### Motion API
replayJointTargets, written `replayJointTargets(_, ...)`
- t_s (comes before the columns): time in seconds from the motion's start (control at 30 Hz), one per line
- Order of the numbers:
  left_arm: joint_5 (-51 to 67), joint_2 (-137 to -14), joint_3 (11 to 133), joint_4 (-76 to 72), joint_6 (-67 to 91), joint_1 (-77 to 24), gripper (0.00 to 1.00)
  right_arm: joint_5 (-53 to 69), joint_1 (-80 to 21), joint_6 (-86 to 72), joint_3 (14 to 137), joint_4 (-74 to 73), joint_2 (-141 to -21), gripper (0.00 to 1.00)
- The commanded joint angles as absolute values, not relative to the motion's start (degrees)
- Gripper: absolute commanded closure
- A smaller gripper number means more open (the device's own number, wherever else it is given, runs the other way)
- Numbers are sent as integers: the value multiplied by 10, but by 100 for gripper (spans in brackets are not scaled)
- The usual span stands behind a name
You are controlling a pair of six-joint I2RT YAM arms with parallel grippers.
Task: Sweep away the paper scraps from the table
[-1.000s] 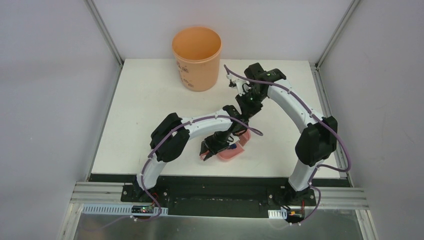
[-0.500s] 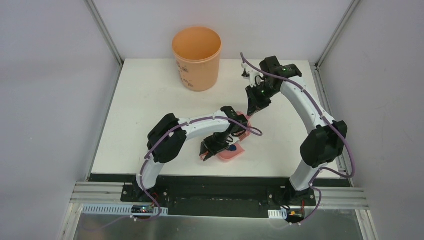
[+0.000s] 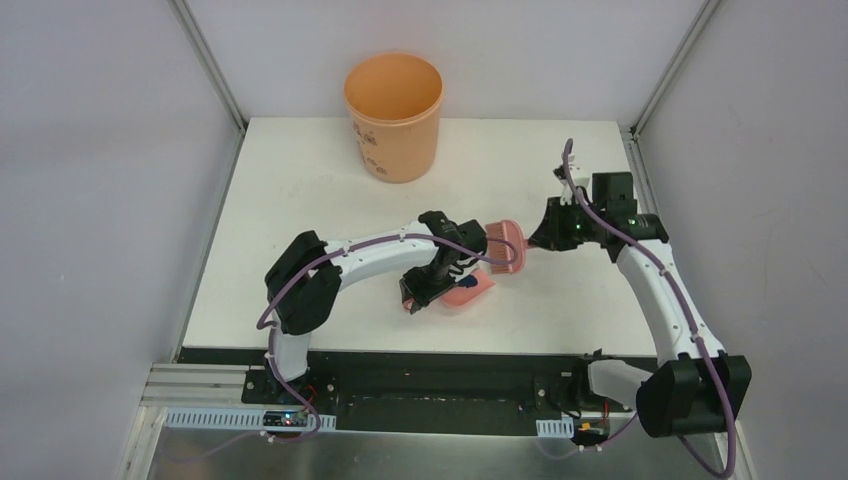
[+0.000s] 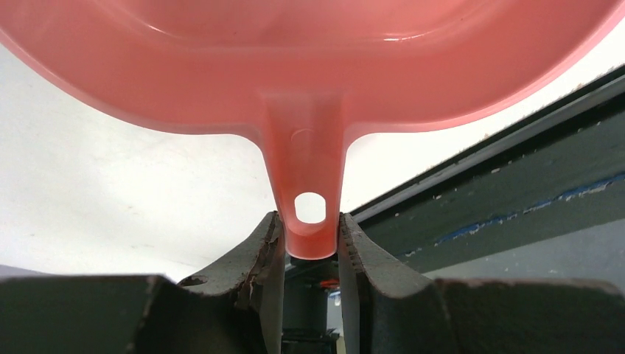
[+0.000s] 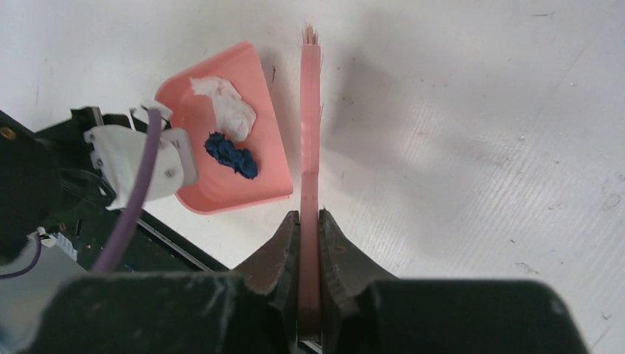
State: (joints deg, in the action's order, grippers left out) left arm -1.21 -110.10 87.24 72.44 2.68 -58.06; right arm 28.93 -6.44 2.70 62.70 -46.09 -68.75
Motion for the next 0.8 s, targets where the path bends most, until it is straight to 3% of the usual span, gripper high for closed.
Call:
replayJointTargets(0.0, -21, -1064, 880, 678, 40, -557, 100, 306, -54, 1, 555, -307, -636, 100)
replayJointTargets(0.4, -25, -1070, 1008, 717, 8, -505, 100, 306, 30, 1, 497, -306, -606, 100)
replayJointTargets(0.77, -12, -1131, 1218, 756, 9, -472, 100, 496, 65, -48, 481, -302, -646, 100)
